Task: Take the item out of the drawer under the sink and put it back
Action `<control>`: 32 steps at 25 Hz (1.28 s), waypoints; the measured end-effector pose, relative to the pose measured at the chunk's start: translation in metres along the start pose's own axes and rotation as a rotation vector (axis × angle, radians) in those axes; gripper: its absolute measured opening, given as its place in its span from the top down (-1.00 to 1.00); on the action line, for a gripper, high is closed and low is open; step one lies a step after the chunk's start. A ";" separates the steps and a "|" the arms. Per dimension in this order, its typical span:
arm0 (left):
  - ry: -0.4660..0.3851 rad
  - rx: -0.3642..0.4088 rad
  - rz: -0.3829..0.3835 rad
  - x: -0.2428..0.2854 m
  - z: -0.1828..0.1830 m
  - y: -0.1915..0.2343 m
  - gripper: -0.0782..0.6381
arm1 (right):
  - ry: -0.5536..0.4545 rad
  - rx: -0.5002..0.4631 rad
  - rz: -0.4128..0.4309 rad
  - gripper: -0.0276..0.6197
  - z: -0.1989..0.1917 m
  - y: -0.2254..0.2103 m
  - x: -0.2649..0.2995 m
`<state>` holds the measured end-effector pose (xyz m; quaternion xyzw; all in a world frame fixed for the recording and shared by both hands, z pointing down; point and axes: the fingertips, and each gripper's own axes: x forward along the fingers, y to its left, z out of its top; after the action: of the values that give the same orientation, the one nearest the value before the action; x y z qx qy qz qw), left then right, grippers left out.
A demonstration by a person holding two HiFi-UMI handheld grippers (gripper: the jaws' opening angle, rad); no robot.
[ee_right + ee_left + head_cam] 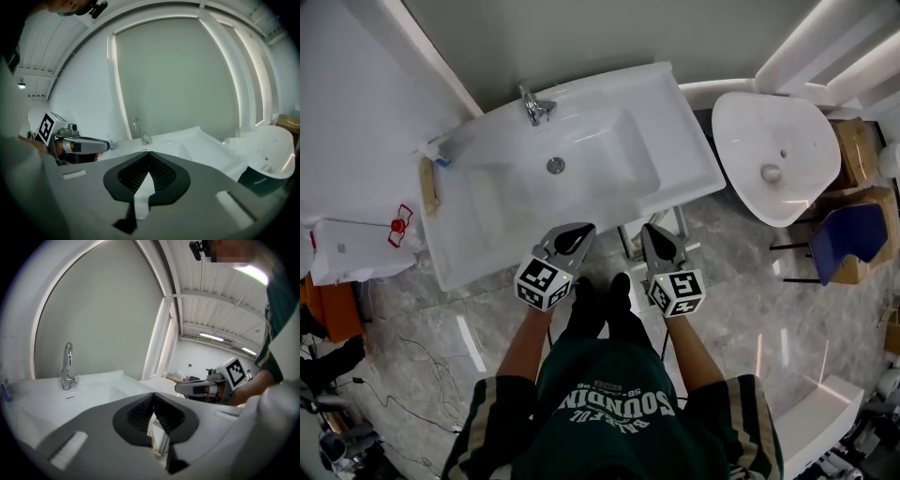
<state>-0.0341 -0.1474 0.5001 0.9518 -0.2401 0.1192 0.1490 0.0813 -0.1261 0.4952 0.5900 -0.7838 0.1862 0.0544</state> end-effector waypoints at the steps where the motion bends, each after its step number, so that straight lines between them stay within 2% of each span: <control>1: 0.013 -0.002 -0.013 0.004 -0.006 -0.004 0.64 | 0.015 0.016 -0.008 0.91 -0.012 -0.004 -0.002; 9: 0.103 -0.025 -0.078 0.022 -0.050 -0.030 0.64 | 0.134 0.138 -0.051 0.88 -0.092 -0.028 -0.012; 13: 0.131 -0.034 -0.090 0.026 -0.062 -0.035 0.64 | 0.174 0.190 -0.099 0.62 -0.123 -0.048 -0.010; 19: 0.157 -0.034 -0.106 0.033 -0.074 -0.037 0.64 | 0.222 0.250 -0.194 0.36 -0.163 -0.084 0.000; 22: 0.167 -0.042 -0.110 0.037 -0.079 -0.039 0.64 | 0.254 0.295 -0.235 0.31 -0.181 -0.103 0.009; 27: 0.181 -0.051 -0.114 0.045 -0.087 -0.041 0.64 | 0.336 0.291 -0.292 0.31 -0.216 -0.135 0.026; 32: 0.200 -0.071 -0.104 0.050 -0.100 -0.039 0.64 | 0.387 0.374 -0.337 0.31 -0.250 -0.165 0.043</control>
<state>0.0127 -0.1014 0.5986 0.9405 -0.1782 0.1970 0.2117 0.1906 -0.1151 0.7775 0.6649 -0.6025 0.4240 0.1231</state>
